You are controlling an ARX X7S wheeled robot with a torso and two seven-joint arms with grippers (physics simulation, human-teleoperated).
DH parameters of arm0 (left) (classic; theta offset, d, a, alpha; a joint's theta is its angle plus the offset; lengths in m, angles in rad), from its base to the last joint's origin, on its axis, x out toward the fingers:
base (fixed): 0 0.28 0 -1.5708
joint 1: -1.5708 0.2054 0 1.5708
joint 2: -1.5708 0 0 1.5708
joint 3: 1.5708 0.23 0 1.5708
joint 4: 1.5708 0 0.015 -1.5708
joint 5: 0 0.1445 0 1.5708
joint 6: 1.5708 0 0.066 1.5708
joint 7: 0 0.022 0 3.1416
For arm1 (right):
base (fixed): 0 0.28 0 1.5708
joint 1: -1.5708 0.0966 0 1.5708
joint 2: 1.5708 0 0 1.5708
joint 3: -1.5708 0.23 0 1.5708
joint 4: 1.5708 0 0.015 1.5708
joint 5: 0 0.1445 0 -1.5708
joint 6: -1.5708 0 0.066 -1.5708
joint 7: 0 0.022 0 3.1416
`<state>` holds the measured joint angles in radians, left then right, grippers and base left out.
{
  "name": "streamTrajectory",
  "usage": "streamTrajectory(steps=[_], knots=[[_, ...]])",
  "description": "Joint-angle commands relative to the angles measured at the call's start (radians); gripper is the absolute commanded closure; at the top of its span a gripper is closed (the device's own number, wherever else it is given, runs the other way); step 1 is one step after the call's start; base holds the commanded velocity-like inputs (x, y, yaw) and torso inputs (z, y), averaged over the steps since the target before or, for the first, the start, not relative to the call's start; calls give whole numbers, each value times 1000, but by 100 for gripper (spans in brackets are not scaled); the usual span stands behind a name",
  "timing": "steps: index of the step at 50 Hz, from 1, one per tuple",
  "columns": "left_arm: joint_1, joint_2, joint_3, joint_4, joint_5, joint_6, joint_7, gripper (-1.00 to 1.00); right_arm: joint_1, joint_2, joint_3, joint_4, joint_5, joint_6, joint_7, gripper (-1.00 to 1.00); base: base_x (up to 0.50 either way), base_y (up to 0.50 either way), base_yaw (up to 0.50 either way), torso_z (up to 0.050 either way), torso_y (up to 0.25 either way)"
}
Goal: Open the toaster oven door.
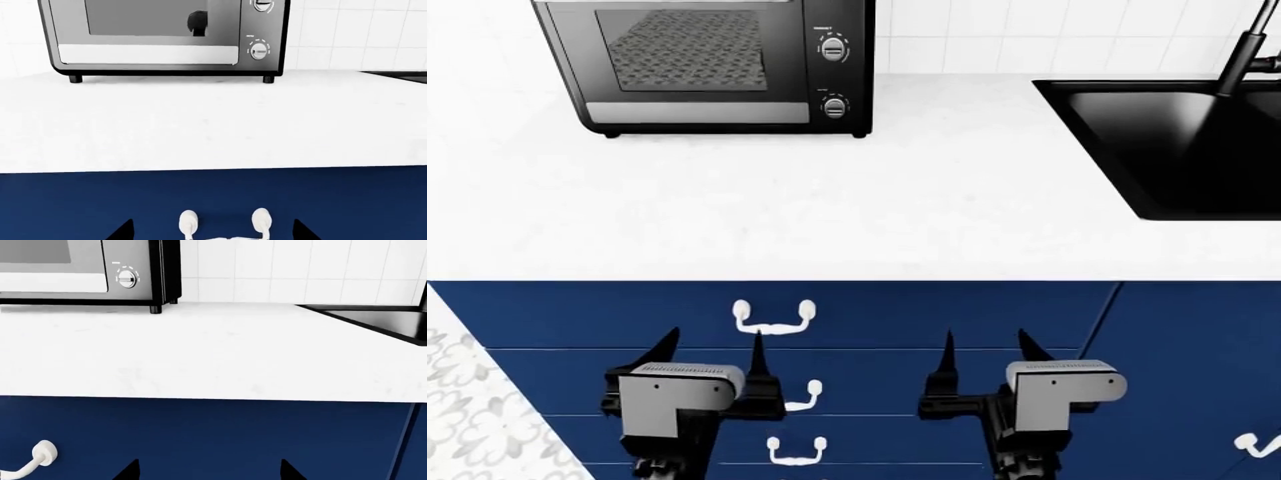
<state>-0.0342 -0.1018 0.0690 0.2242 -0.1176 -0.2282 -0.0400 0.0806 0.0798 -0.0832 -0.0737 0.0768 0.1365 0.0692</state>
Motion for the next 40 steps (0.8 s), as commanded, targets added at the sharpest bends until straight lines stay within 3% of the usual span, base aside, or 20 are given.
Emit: streamTrajectory(steps=[1,15,33,40], knots=[[-88,-58,-25,227,-75,-285,-10,-100,101,42,-4,-147,24,187,16,-100,0,0,0,50,16],[-405,-132,-121,403,-223,-746,-25,-100,305,82,17,-279,72,456,20,-100,0,0,0,50,15],[-616,-166,-162,381,-275,-928,-42,-100,457,104,11,-269,97,570,17,-100,0,0,0,50,15],[-606,-168,-166,385,-276,-920,-46,-100,460,108,4,-279,101,596,24,-100,34,0,0,1,0]])
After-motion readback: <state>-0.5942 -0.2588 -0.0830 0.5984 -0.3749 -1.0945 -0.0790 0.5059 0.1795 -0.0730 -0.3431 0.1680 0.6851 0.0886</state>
